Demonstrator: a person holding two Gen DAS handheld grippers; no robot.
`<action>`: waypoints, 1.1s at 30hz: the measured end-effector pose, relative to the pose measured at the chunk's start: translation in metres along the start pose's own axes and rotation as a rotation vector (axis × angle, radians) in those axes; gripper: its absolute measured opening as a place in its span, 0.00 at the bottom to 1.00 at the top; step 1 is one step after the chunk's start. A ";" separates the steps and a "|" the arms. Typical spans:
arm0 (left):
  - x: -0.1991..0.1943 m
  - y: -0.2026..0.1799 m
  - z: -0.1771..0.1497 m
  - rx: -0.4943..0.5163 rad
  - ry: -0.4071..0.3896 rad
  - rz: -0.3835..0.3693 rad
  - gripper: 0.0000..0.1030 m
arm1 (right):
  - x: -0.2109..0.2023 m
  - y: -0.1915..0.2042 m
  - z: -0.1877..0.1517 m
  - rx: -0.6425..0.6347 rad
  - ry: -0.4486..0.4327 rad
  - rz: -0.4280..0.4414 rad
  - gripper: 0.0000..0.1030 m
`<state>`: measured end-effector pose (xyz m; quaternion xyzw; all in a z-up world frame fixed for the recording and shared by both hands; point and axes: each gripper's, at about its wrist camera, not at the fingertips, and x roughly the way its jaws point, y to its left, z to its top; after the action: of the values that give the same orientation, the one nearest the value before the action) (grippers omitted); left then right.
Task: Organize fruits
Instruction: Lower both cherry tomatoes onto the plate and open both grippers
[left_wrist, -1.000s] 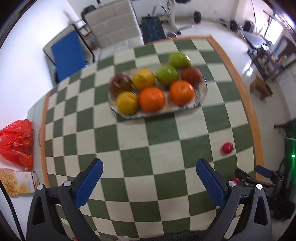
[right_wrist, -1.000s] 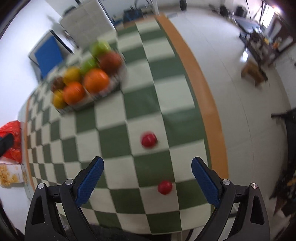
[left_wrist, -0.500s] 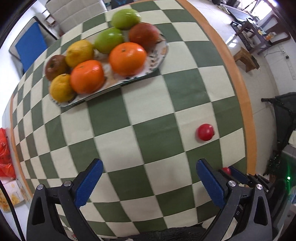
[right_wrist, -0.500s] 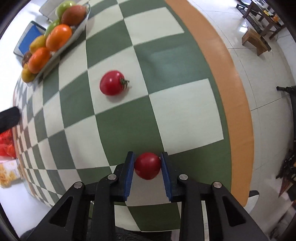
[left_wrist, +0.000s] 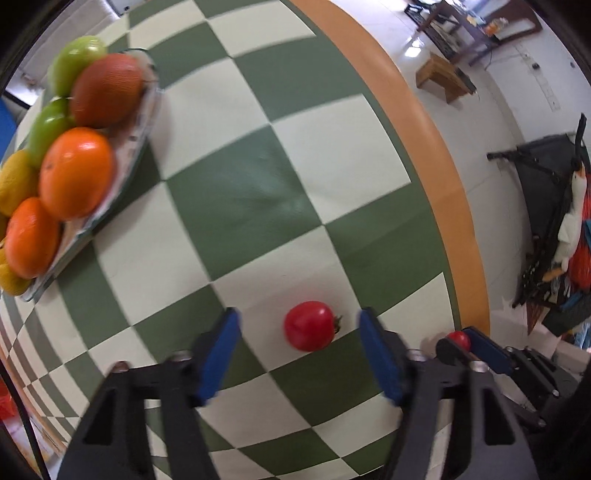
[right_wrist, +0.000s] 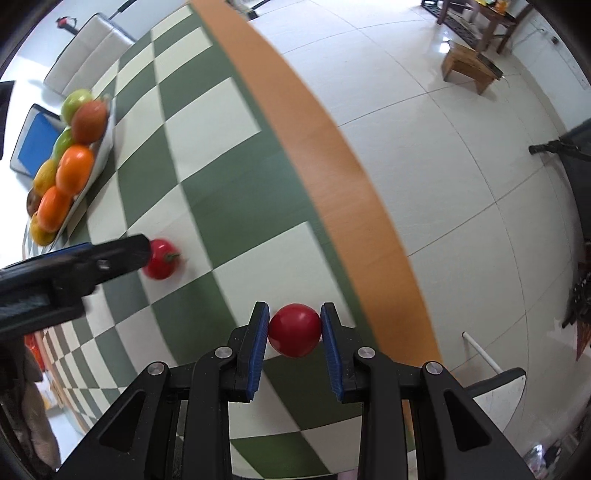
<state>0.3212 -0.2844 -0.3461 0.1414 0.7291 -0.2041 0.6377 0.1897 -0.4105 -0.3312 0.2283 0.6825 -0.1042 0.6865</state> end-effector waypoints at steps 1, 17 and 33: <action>0.002 -0.002 0.001 0.006 0.001 0.003 0.45 | -0.001 -0.005 0.001 0.006 -0.002 -0.003 0.30; -0.056 0.058 -0.023 -0.144 -0.130 -0.140 0.29 | -0.007 0.019 0.008 -0.027 -0.016 0.006 0.30; -0.154 0.289 -0.069 -0.659 -0.351 -0.269 0.29 | -0.022 0.156 0.108 -0.066 -0.060 0.355 0.30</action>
<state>0.4186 0.0102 -0.2205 -0.2046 0.6474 -0.0622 0.7315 0.3556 -0.3270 -0.2871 0.3192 0.6136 0.0343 0.7214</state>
